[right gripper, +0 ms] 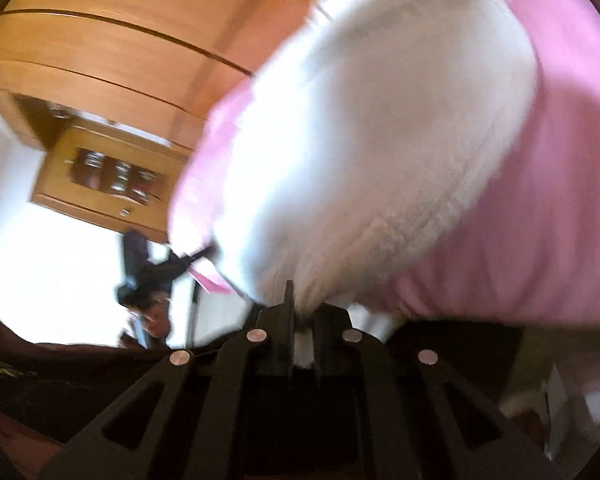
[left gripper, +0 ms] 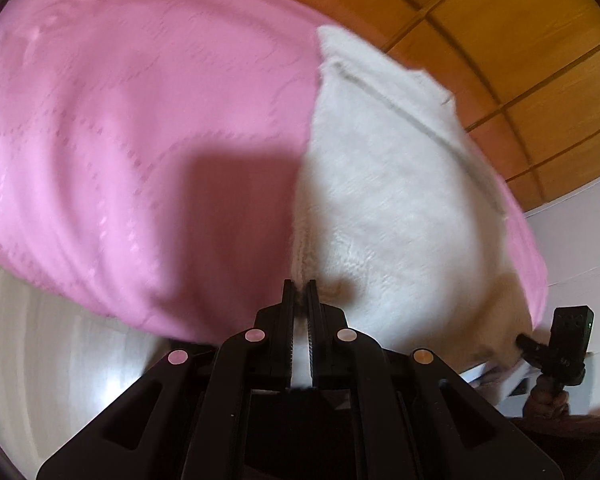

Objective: Fold small clothes

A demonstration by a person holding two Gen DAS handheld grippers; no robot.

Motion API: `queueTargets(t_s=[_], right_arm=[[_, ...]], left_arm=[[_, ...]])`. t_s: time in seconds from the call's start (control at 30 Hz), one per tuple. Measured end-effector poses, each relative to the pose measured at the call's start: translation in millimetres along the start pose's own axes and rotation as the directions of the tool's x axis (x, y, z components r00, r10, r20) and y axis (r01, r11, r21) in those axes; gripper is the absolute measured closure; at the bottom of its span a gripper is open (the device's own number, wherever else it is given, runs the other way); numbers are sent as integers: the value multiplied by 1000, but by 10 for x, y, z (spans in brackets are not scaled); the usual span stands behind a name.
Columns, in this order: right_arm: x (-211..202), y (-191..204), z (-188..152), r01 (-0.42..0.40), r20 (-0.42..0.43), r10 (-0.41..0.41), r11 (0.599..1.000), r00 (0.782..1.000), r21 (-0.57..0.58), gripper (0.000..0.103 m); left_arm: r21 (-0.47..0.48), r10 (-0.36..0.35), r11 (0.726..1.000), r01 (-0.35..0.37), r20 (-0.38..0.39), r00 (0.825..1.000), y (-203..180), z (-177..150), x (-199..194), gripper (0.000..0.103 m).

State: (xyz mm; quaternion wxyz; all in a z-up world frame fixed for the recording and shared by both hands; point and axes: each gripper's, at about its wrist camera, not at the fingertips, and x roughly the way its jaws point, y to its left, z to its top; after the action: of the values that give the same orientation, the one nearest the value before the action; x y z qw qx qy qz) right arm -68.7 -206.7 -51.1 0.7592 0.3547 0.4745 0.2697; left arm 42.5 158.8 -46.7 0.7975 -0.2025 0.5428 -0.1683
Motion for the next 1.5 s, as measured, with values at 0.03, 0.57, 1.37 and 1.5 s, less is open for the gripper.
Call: queueTargets(t_s=[0.03,0.57,1.37,1.5], right_arm=[[-74,53,89,-17,44,18,1000,999,-7,97],[-230,-675,1501,236,358,-319,938,878,255,98],[23,-573,813,539,227,-536,840,813,52,76],[-77,-501,808,523,232,-514,852,826,25,89]], left_arm=[[-1,-23,1000,23,8,1000,-30,52,-19,98],[-153,-114,980,124,73,991,-368,1515,448,100],[242,-5,970,-5,39,999,-467,863,696,95],[236,18,971,-35,72,997,-446,801,532,99]])
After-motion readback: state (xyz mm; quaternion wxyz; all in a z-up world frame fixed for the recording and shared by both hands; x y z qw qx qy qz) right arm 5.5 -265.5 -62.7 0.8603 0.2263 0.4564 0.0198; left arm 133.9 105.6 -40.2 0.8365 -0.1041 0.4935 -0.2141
